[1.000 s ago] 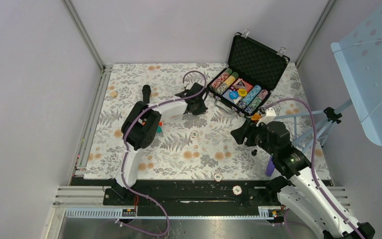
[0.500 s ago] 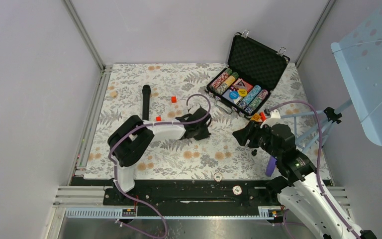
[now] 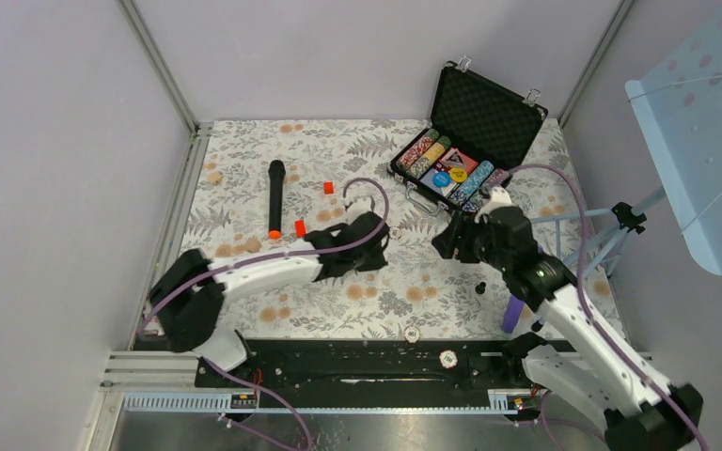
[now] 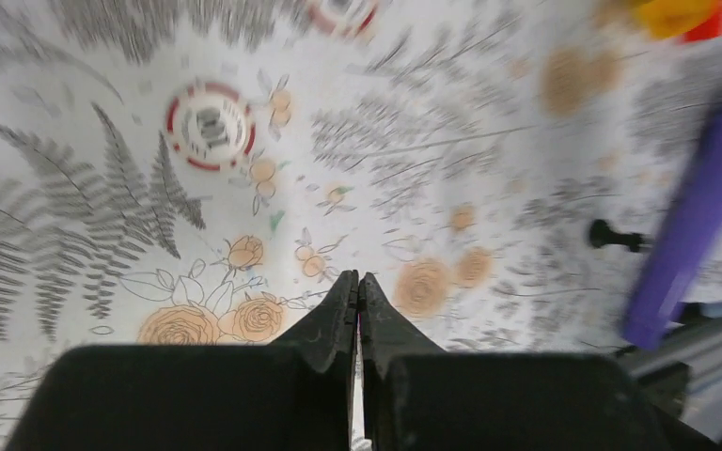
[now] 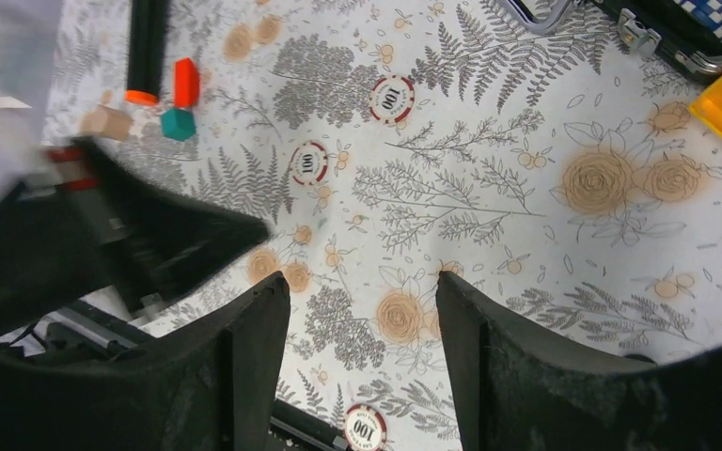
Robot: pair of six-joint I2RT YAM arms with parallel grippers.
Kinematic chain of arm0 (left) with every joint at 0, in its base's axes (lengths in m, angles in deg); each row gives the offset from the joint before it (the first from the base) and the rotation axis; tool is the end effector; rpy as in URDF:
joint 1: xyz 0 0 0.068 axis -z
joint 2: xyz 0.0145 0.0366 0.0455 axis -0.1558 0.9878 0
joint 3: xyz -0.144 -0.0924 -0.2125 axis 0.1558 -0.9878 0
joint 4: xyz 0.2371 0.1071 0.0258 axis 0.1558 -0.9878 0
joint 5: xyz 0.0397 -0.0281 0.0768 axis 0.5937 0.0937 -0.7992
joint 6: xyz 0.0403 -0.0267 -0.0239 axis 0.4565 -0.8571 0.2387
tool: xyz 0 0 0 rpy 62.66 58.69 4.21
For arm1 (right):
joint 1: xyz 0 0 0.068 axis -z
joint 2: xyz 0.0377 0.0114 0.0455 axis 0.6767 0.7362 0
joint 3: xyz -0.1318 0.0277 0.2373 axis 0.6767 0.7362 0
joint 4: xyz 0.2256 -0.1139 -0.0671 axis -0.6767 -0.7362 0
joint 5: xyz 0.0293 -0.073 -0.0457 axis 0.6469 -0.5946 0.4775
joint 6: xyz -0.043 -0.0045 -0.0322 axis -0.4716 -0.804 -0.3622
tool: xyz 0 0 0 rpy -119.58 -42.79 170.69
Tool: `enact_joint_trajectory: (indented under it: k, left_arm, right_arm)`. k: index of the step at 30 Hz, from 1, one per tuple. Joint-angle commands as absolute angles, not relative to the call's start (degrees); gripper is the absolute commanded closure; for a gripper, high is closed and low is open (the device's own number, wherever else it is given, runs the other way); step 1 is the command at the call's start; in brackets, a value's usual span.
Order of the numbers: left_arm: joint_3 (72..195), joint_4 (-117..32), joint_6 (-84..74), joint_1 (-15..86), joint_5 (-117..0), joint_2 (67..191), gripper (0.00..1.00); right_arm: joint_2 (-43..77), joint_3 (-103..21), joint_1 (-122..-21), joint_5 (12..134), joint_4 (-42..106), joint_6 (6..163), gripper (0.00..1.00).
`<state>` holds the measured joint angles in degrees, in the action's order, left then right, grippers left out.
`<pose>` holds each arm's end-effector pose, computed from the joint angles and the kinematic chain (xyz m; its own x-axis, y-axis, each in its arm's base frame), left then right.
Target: Pack up texas hold em set
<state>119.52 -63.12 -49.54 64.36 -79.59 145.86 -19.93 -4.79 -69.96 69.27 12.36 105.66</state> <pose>0.1955 -0.2694 0.2028 -0.8524 -0.1832 -0.4898 0.0349 0.9146 -0.4028 0.1580 0.0843 0.2926 -0.5635 0.2369 -0.7914 -0.2775 0.8481 0.4514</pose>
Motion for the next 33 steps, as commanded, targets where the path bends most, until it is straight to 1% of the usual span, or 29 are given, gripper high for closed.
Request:
enact_joint_trajectory:
  k: [1,3,4,5,6,7,11,14,16,18,20,24,28,33]
  left_arm:
    - [123.18,-64.76,-40.19,63.64,-86.55,133.09,0.95]
    - [122.06,-65.50,-37.29,62.86,-87.13,128.41,0.79]
    - [121.16,-66.16,-36.20,62.20,-87.32,125.76,0.69]
    - [120.15,-66.83,-35.34,60.71,-87.23,123.34,0.56]
    - [119.09,-67.36,-34.40,59.36,-86.66,120.48,0.49]
    - [117.86,-68.06,-33.71,57.80,-86.18,117.50,0.45]
    - [113.72,-70.83,-30.61,51.32,-85.25,105.29,0.40]
    - [112.45,-73.25,-27.23,48.28,-85.28,99.11,0.35]
    - [112.50,-74.51,-25.04,47.54,-86.25,96.88,0.27]
    - [112.39,-75.41,-23.41,47.29,-87.49,95.46,0.18]
    - [112.72,-76.35,-23.11,47.17,-88.27,94.50,0.12]
    - [112.63,-76.85,-22.60,47.13,-88.33,92.63,0.09]
    - [112.31,-77.17,-22.48,47.19,-89.00,91.44,0.08]
    - [112.26,-77.54,-22.23,47.09,-89.45,91.01,0.08]
  right_arm:
    - [-7.68,-10.93,-70.27,69.28,17.44,102.62,0.34]
    - [0.02,-14.70,-70.28,71.08,18.36,101.91,0.34]
    - [3.81,-16.83,-70.27,71.88,18.93,101.60,0.34]
    - [8.20,-19.05,-70.27,72.38,19.21,101.07,0.33]
    - [12.37,-21.90,-70.27,72.45,19.27,100.36,0.31]
    - [16.44,-24.70,-70.27,71.98,19.15,99.44,0.30]
    - [31.43,-36.19,-70.25,71.23,19.70,96.21,0.28]
    - [40.13,-44.59,-70.27,69.74,19.36,93.91,0.26]
    - [45.22,-49.49,-70.33,67.97,17.07,91.93,0.24]
    - [50.13,-53.94,-70.36,66.45,14.19,89.95,0.23]
    - [52.85,-56.71,-70.36,63.64,12.65,88.24,0.23]
    - [56.74,-59.05,-70.36,59.39,11.37,84.95,0.23]
    - [62.22,-66.80,-70.36,56.19,3.23,84.28,0.22]
    - [66.67,-73.41,-70.32,55.27,-2.53,83.35,0.22]
